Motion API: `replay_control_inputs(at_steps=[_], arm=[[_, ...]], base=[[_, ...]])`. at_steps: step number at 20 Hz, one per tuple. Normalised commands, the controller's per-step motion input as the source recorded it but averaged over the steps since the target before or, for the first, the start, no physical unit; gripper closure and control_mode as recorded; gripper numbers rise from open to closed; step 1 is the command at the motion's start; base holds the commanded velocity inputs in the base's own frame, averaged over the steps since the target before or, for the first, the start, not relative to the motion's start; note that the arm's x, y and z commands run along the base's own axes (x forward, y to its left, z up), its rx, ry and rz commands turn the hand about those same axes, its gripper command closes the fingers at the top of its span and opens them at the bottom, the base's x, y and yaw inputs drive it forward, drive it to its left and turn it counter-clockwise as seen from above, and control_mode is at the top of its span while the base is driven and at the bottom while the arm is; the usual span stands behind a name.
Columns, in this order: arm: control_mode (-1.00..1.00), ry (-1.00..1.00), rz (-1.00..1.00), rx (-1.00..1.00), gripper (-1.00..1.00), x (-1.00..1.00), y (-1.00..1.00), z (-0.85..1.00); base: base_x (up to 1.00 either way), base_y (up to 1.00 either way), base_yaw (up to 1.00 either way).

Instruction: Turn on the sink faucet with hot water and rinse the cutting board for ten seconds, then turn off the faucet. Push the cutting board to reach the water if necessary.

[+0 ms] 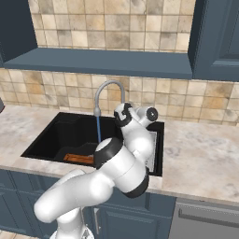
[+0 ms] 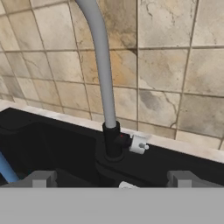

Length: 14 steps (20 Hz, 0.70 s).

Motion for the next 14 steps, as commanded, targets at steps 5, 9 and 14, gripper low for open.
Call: replay_control_inputs(at_steps=[5, 9, 14], arm=[[-1.0, -0.05, 0.0, 0.0, -1.0, 0.19, 0.0, -0.06], [-1.0, -0.04, 0.01, 0.0, -1.0, 0.21, 0.0, -0.14], [-1.0, -0.05, 0.0, 0.03, -1.0, 0.11, -0.02, -0.18]], base=[[0.0, 0.0, 0.0], [0.0, 0.0, 0.0], [0.0, 0.0, 0.0]])
